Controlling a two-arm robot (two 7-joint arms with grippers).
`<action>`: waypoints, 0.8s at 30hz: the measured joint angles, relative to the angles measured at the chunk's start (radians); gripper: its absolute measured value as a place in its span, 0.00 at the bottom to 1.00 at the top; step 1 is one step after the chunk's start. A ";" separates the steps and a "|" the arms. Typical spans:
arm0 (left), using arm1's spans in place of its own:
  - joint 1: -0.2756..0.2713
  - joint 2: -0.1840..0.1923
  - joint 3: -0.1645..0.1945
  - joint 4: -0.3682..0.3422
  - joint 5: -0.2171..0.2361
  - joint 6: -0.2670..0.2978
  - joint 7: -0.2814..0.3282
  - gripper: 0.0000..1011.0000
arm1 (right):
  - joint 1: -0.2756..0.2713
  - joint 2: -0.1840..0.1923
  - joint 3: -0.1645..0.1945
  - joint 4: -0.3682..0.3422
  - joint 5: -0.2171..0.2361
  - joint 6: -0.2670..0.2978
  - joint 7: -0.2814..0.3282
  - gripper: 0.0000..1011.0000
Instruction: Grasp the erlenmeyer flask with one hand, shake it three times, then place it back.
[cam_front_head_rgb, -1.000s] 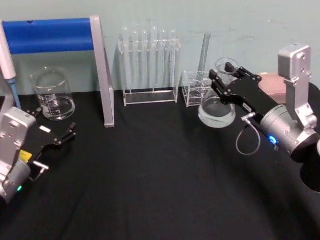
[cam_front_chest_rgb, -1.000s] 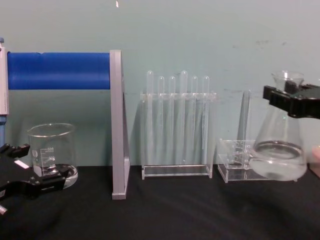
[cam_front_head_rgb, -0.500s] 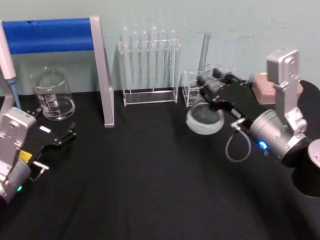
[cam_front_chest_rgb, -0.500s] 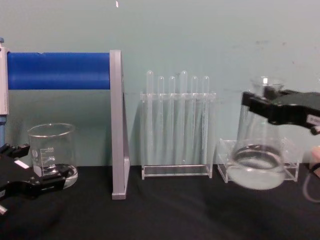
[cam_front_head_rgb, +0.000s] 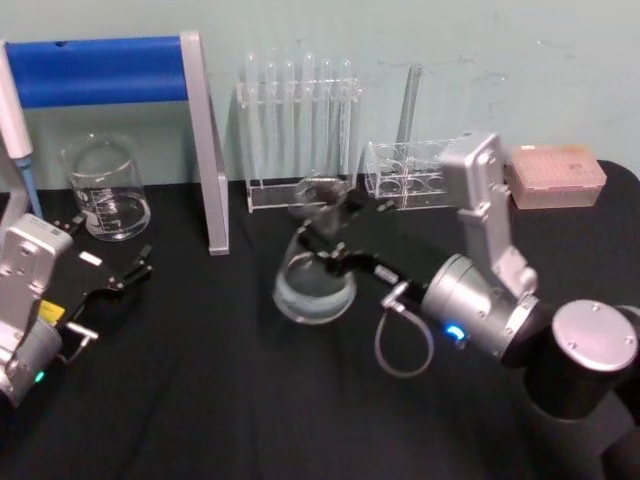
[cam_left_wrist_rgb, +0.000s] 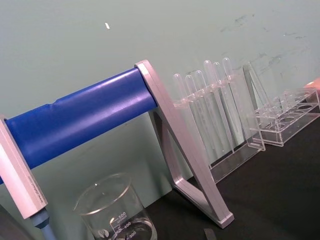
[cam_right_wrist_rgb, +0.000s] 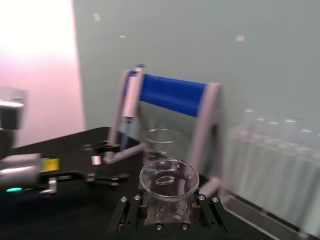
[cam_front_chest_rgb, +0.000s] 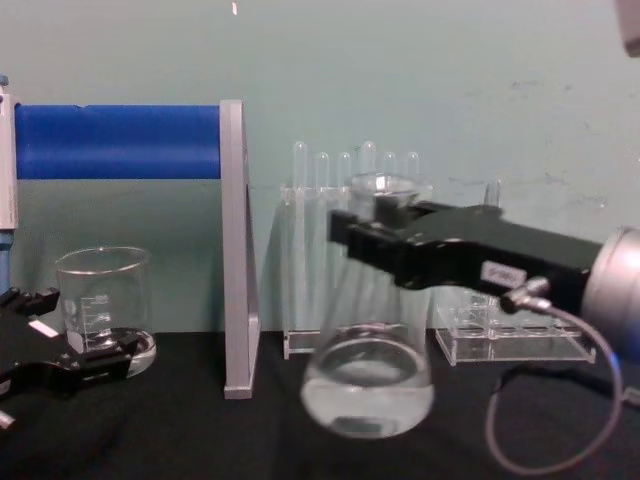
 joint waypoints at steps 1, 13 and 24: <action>0.000 0.000 0.000 0.000 0.000 0.000 0.000 0.99 | -0.001 0.001 -0.014 -0.005 0.003 0.001 0.008 0.44; 0.000 0.000 0.000 0.000 0.000 0.000 0.000 0.99 | -0.006 0.012 -0.095 -0.041 0.029 0.010 0.040 0.45; 0.000 0.000 0.000 0.000 0.000 0.000 0.000 0.99 | -0.003 0.026 -0.131 -0.053 0.041 0.011 0.046 0.45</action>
